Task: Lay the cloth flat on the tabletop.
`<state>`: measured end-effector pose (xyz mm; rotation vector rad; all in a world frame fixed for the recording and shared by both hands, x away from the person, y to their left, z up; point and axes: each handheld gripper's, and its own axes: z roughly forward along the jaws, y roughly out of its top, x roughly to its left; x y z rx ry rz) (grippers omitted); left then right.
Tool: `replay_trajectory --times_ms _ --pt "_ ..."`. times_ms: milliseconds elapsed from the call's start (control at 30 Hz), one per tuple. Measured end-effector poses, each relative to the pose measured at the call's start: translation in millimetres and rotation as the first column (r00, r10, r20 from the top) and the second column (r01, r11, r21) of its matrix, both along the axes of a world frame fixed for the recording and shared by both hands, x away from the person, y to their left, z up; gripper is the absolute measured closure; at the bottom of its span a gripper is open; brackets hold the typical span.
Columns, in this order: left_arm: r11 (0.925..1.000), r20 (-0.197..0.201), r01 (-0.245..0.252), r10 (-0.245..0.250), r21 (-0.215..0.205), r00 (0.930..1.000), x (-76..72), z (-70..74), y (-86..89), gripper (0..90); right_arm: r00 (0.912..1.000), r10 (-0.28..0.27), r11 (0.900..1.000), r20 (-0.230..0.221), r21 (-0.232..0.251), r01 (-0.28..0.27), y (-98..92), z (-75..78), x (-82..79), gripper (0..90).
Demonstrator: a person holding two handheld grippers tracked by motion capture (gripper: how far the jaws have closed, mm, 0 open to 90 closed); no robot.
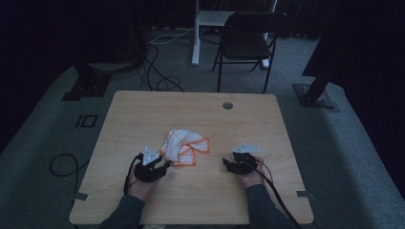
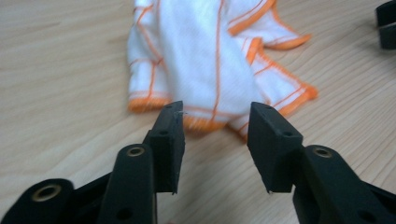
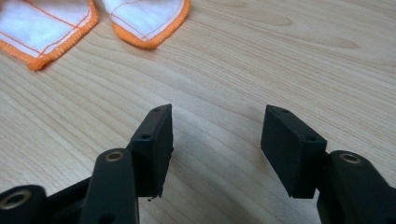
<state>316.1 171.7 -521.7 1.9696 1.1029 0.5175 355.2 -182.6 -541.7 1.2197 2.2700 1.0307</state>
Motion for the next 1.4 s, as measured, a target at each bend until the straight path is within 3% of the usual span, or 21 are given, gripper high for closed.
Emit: replay_trajectory --times_ms 233,333,467,533,667,800,1100,1400 --pt "0.9997 0.008 0.025 -0.025 0.008 0.9997 14.4 8.1 -13.1 52.3 1.0 0.002 1.0 0.001 -0.007 -0.002 0.9 -0.4 -0.3 42.4" --pt "0.9987 0.0 0.017 -0.017 0.048 0.9999 21.4 6.8 -19.7 51.2 1.0 -0.001 1.0 0.007 -0.014 0.002 1.2 -0.3 -0.7 42.0" --pt "0.9983 -0.008 0.014 -0.014 0.056 0.9999 28.3 5.5 -25.0 51.3 1.0 0.001 1.0 0.006 -0.022 -0.001 1.4 -0.7 -0.6 41.8" --pt "0.9972 -0.018 0.006 -0.005 0.074 0.9998 30.5 5.6 -26.6 54.9 1.0 0.002 1.0 0.005 -0.023 -0.002 1.6 -0.9 -0.6 41.7" --pt "0.9965 -0.037 0.013 -0.01 0.082 0.9993 34.0 8.0 -28.2 75.3 1.0 0.002 1.0 0.006 -0.025 -0.002 1.8 -1.0 -0.8 41.7" --pt "0.9975 -0.042 0.031 -0.028 0.063 0.9987 35.9 13.4 -28.4 83.9 1.0 0.004 1.0 0.008 -0.026 -0.004 1.7 -0.9 -1.0 41.8" --pt "0.9976 -0.031 0.067 -0.067 0.017 0.9973 39.2 23.5 -39.5 84.5 0.9999 0.005 1.0 0.01 -0.026 -0.005 1.8 -0.6 -1.3 41.7" --pt "0.9919 -0.033 0.123 -0.124 -0.034 0.9918 43.8 27.7 -59.3 84.4 0.9999 0.008 1.0 0.012 -0.024 -0.008 2.2 -0.1 -2.0 41.8"
